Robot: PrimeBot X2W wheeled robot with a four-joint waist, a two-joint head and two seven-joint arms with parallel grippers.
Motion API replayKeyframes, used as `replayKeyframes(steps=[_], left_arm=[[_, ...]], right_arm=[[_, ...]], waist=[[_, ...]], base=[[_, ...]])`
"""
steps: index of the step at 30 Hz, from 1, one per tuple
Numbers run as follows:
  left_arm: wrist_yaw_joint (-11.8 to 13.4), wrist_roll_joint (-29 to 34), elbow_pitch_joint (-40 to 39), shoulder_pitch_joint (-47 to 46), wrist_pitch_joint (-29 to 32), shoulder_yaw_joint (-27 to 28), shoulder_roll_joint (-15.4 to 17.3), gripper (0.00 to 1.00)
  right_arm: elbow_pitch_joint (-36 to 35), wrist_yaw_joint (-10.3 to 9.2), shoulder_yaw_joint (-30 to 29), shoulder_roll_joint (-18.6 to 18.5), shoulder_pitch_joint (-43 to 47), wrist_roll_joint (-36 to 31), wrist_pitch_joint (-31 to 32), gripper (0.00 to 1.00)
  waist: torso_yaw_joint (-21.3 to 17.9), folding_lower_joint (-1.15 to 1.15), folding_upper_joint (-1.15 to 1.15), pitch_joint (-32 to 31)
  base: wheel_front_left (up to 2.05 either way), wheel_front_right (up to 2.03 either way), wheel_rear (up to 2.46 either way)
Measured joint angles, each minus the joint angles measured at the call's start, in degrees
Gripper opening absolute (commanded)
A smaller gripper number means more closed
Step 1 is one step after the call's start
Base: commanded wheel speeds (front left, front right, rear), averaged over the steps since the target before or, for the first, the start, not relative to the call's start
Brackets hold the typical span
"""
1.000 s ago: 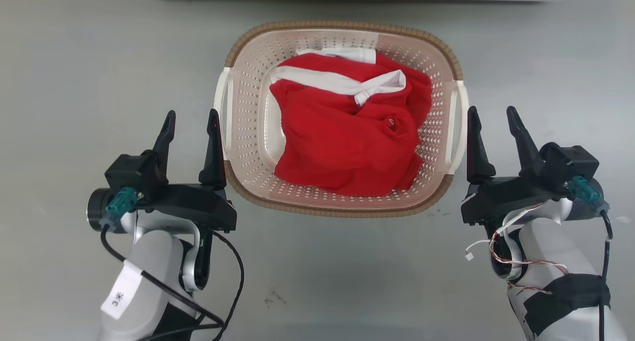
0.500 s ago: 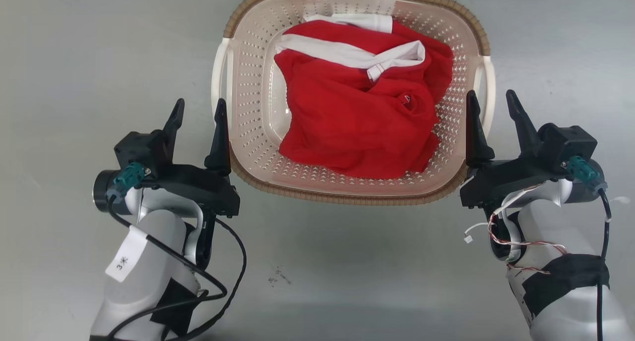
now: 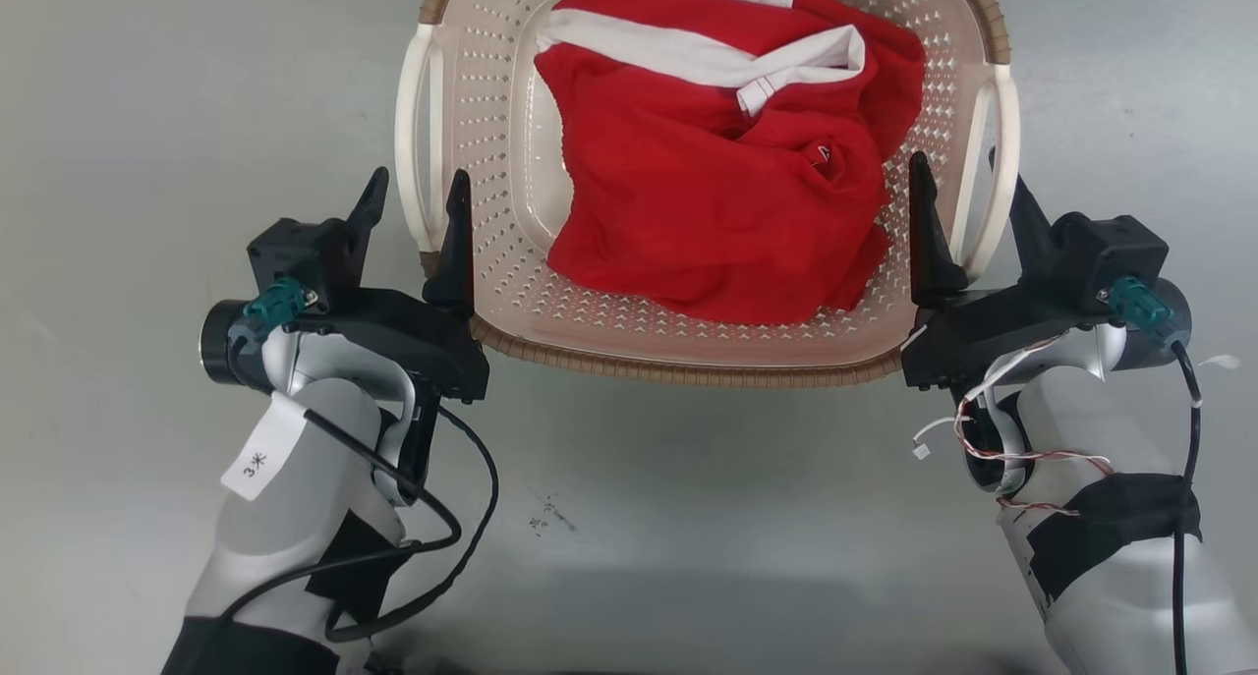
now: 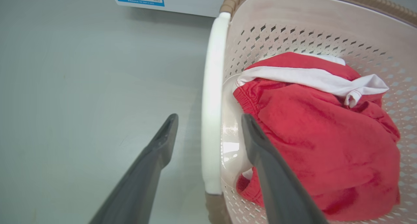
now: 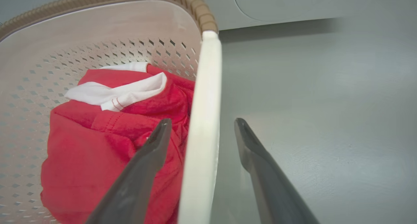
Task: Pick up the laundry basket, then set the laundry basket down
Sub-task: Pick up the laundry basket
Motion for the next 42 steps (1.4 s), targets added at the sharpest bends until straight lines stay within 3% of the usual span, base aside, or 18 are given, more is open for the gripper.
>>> replayKeyframes(steps=[17,18,20,21,23,24,26,29,42], left_arm=[[-0.49,-0.09,5.78,-5.71,0.00,-2.02,-0.03,1.00],[-0.51,-0.16,5.94,-5.87,0.00,-2.23,-0.03,0.97],[-0.67,-0.44,6.37,-5.99,0.00,-2.85,-0.04,0.65],[-0.96,-0.54,6.59,-6.01,0.00,-3.22,-0.02,0.42],[-1.00,-0.74,7.01,-6.03,0.00,-3.92,-0.04,0.05],[-0.93,-1.07,7.23,-6.08,-0.01,-4.00,0.03,0.00],[-1.22,-1.98,7.90,-6.31,-0.02,-4.53,0.56,0.00],[-1.22,-2.70,8.54,-6.51,-0.08,-5.50,0.67,0.00],[-1.15,-6.31,10.53,-5.31,0.02,-9.28,0.21,0.00]], right_arm=[[1.52,0.29,0.85,0.05,-2.61,-1.38,-0.27,1.00],[1.62,0.29,1.01,0.05,-2.83,-1.55,-0.27,1.00],[1.86,0.30,1.40,0.07,-3.39,-1.67,-0.27,0.98],[1.93,0.32,1.55,0.08,-3.43,-1.67,-0.27,0.91],[2.23,0.36,1.88,0.13,-3.64,-1.68,-0.27,0.65],[2.49,0.36,2.04,0.15,-3.78,-1.74,-0.29,0.48],[3.34,0.35,2.29,0.23,-4.22,-1.76,-0.27,0.38],[4.56,0.25,2.52,0.48,-4.63,-1.75,-0.27,0.00],[11.25,-0.75,2.71,0.97,-5.42,-1.03,-0.18,0.00]], waist=[[-0.07,-0.02,0.00,2.21],[-0.10,-0.02,0.00,2.24],[-0.18,-0.02,0.00,2.27],[-0.24,-0.02,0.00,2.27],[-0.37,-0.01,0.00,2.24],[-0.44,-0.01,0.00,2.21],[-0.57,-0.02,0.00,2.07],[-0.74,-0.01,0.00,1.55],[-1.26,0.00,0.01,-2.44]], base=[[0.00,0.00,0.00],[0.00,0.00,0.00],[0.00,0.00,0.00],[0.00,0.00,0.00],[0.00,0.00,0.00],[0.00,0.00,0.00],[0.00,0.00,0.00],[0.00,0.00,0.00],[0.00,0.00,0.00]])
